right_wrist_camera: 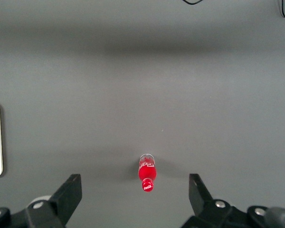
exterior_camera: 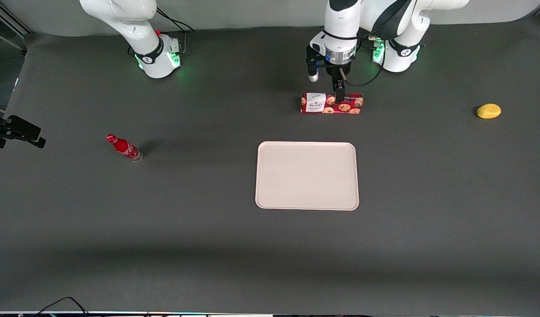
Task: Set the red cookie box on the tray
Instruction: 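Lower the left gripper and close it on the cookie box's end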
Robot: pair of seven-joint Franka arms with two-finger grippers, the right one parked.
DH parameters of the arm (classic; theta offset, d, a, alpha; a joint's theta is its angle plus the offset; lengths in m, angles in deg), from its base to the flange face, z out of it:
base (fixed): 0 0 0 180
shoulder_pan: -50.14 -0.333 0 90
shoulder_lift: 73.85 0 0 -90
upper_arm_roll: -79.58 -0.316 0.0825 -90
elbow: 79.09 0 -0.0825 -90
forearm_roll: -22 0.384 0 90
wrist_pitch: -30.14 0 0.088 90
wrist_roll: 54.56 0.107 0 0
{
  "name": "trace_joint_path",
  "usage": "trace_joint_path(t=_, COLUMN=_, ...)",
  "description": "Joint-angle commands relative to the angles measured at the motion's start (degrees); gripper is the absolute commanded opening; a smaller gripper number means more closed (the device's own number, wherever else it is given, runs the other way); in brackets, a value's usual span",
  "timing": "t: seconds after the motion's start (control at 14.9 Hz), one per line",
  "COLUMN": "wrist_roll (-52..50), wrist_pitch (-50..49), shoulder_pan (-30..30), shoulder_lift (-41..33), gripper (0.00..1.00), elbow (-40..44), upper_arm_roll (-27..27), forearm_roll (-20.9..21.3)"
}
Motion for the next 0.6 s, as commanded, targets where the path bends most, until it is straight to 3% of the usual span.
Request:
trace_joint_path(t=0.0, wrist_roll=1.6, wrist_pitch=6.0, shoulder_pan=0.7, shoulder_lift=-0.3, gripper=1.0, elbow=-4.9, upper_arm_roll=4.7, forearm_roll=-9.0)
trace_joint_path(t=0.13, wrist_roll=1.4, wrist_pitch=10.5, shoulder_pan=0.4, shoulder_lift=1.2, gripper=1.0, elbow=-7.0, upper_arm_roll=8.4, forearm_roll=-13.8)
trace_joint_path(t=0.54, wrist_roll=-0.3, wrist_pitch=9.7, shoulder_pan=0.2, shoulder_lift=2.0, gripper=1.0, elbow=-8.7, upper_arm_roll=9.8, forearm_roll=-13.8)
